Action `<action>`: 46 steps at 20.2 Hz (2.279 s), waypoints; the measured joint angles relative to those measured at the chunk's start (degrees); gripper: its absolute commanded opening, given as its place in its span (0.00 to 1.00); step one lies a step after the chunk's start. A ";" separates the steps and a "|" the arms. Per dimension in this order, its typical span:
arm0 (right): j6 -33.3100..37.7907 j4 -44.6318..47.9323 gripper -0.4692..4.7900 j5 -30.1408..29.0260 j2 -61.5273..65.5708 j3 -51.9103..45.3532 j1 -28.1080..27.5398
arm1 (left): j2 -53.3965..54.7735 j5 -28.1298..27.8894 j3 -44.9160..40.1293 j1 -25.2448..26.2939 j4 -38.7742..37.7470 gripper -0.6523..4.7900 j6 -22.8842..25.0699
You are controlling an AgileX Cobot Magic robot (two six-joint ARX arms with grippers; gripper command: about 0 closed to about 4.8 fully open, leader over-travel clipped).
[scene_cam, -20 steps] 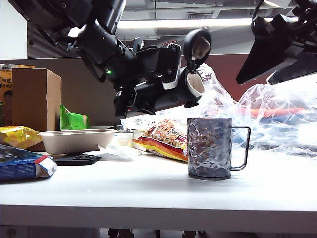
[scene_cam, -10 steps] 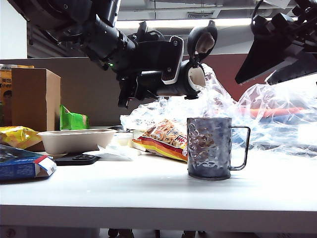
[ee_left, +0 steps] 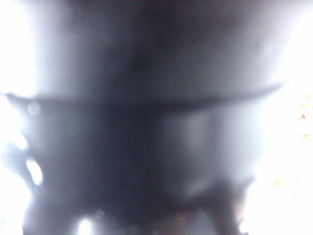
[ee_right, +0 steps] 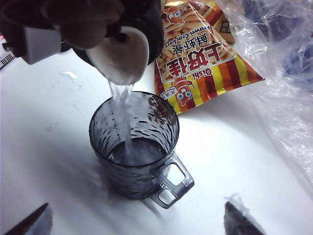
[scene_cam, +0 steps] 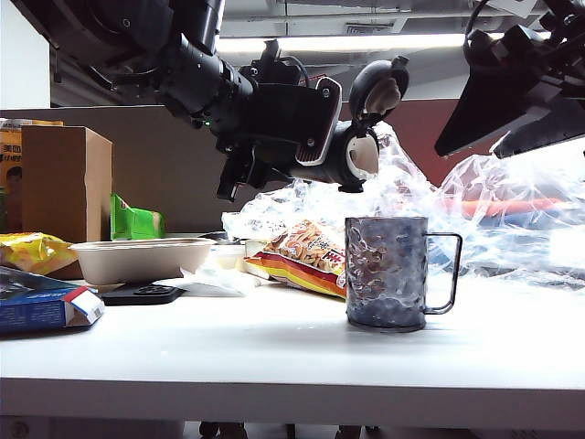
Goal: Pick up the black thermos, pour some water into the cup, then place the black thermos back on the table.
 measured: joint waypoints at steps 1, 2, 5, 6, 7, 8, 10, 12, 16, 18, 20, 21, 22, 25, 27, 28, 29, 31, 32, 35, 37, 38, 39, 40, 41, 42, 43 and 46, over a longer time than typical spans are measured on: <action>0.00 0.00 1.00 0.00 0.00 0.00 0.00 | 0.02 -0.02 0.33 0.00 0.00 0.43 1.05; 0.00 -0.02 1.00 0.00 0.00 0.00 -0.02 | 0.00 -0.02 0.44 0.00 0.61 0.43 2.47; 0.00 -0.37 1.00 0.00 0.00 0.00 0.00 | 0.02 -0.02 0.48 0.00 0.92 0.43 3.91; 0.00 -0.39 1.00 0.00 0.00 0.00 0.00 | 0.02 -0.02 0.48 -0.02 0.94 0.43 4.02; 0.00 -0.39 1.00 0.00 0.00 0.00 0.00 | 0.02 -0.15 0.48 0.00 0.92 0.43 4.02; 0.00 -0.39 1.00 0.00 0.00 0.00 0.00 | 0.02 -0.24 0.48 0.00 0.94 0.43 4.04; 0.00 -0.39 1.00 0.00 0.00 0.00 0.00 | 0.02 -0.28 0.48 0.00 0.94 0.43 4.90; 0.00 -0.39 1.00 0.00 0.00 0.00 0.00 | 0.02 -0.35 0.48 0.00 0.94 0.43 6.16; 0.00 -0.39 1.00 0.00 0.00 0.00 0.00 | 0.02 -0.33 0.48 0.00 0.96 0.43 6.34; 0.00 -0.39 1.00 0.00 0.00 0.00 0.00 | 0.02 -0.33 0.48 0.00 0.96 0.43 6.32; 0.00 -0.39 1.00 0.00 0.00 0.00 0.00 | 0.02 -0.37 0.48 0.00 0.96 0.43 6.34; 0.00 -0.39 1.00 0.00 0.00 0.00 0.00 | 0.02 -0.35 0.48 0.00 0.98 0.43 6.34; 0.00 -0.39 1.00 0.00 0.00 0.00 0.00 | 0.02 -0.35 0.48 0.00 1.03 0.43 6.34; 0.00 -0.39 1.00 0.00 0.00 0.00 0.00 | 0.02 -0.35 0.48 0.00 1.14 0.43 6.34; 0.00 -0.39 1.00 0.00 0.00 0.00 0.00 | 0.00 -0.35 0.48 0.00 1.14 0.43 6.16; 0.00 -0.39 1.00 0.00 0.00 0.00 0.00 | 0.02 -0.35 0.48 0.00 1.11 0.43 4.52; 0.00 -0.39 1.00 0.00 0.00 0.00 0.00 | 0.02 -0.33 0.48 0.00 1.11 0.43 -0.02; 0.00 -0.39 1.00 0.00 0.00 0.00 0.00 | 0.00 -0.35 0.48 0.00 1.14 0.43 -11.65; 0.00 -0.42 1.00 0.00 0.00 0.00 0.00 | 0.02 -0.92 0.48 -0.02 1.14 0.43 -17.70; 0.00 -0.39 1.00 -1.11 0.00 0.00 0.00 | 0.00 -4.81 0.48 -0.02 -0.46 0.43 -34.77; 0.02 -0.39 1.00 -1.25 0.00 0.00 -0.02 | 0.02 -6.45 0.48 0.04 -3.61 0.43 -46.12; 0.02 -0.39 1.00 -1.25 0.00 0.00 -0.02 | 0.02 -6.43 0.48 0.04 -5.07 0.43 -51.43; 0.02 -0.39 1.00 -1.27 0.00 0.00 -0.02 | 0.00 -6.21 0.48 -0.02 -6.71 0.43 -60.13; 0.02 -0.39 1.00 -1.25 0.00 0.00 -0.02 | 0.02 -5.97 0.48 -0.02 -7.67 0.43 -66.07; 0.00 -0.39 1.00 -1.27 0.00 0.00 -0.02 | 0.00 -5.90 0.48 -0.02 -8.94 0.43 -72.85; 0.00 -0.39 1.00 -1.27 0.00 0.00 -0.02 | 0.02 -5.92 0.48 -0.02 -9.94 0.43 -79.93; 0.02 -0.39 1.00 -1.27 0.00 0.00 -0.02 | 0.02 -5.92 0.48 0.00 -10.08 0.43 -82.31; 0.11 -0.42 1.00 -1.27 -0.24 0.02 -0.02 | 0.00 -5.92 0.48 -0.04 -10.01 0.43 -90.84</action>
